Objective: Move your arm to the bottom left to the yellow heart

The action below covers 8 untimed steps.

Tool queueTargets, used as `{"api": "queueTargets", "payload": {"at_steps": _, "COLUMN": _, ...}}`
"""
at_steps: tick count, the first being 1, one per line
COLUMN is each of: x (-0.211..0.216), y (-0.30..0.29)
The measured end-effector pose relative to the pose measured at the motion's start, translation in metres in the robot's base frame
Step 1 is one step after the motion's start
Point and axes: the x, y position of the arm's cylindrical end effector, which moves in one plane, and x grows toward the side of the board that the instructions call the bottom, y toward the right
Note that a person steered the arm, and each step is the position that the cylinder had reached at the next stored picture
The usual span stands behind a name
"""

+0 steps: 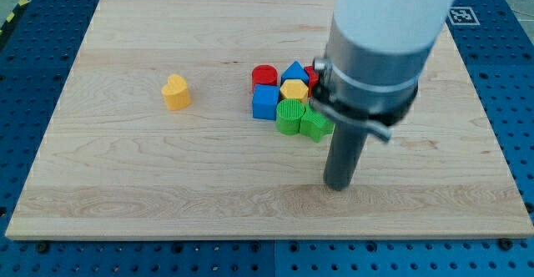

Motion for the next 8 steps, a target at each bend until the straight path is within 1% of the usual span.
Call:
{"api": "queueTargets", "payload": {"at_steps": 1, "x": 0.026, "y": -0.03}}
{"api": "queueTargets", "payload": {"at_steps": 2, "x": 0.024, "y": -0.047}}
{"api": "queueTargets", "payload": {"at_steps": 3, "x": 0.025, "y": -0.048}}
{"api": "queueTargets", "payload": {"at_steps": 4, "x": 0.025, "y": -0.08}}
{"api": "queueTargets", "payload": {"at_steps": 5, "x": 0.01, "y": -0.119}}
{"api": "queueTargets", "payload": {"at_steps": 6, "x": 0.007, "y": -0.122}}
{"api": "queueTargets", "payload": {"at_steps": 7, "x": -0.003, "y": -0.153}}
{"api": "queueTargets", "payload": {"at_steps": 8, "x": -0.037, "y": -0.193}}
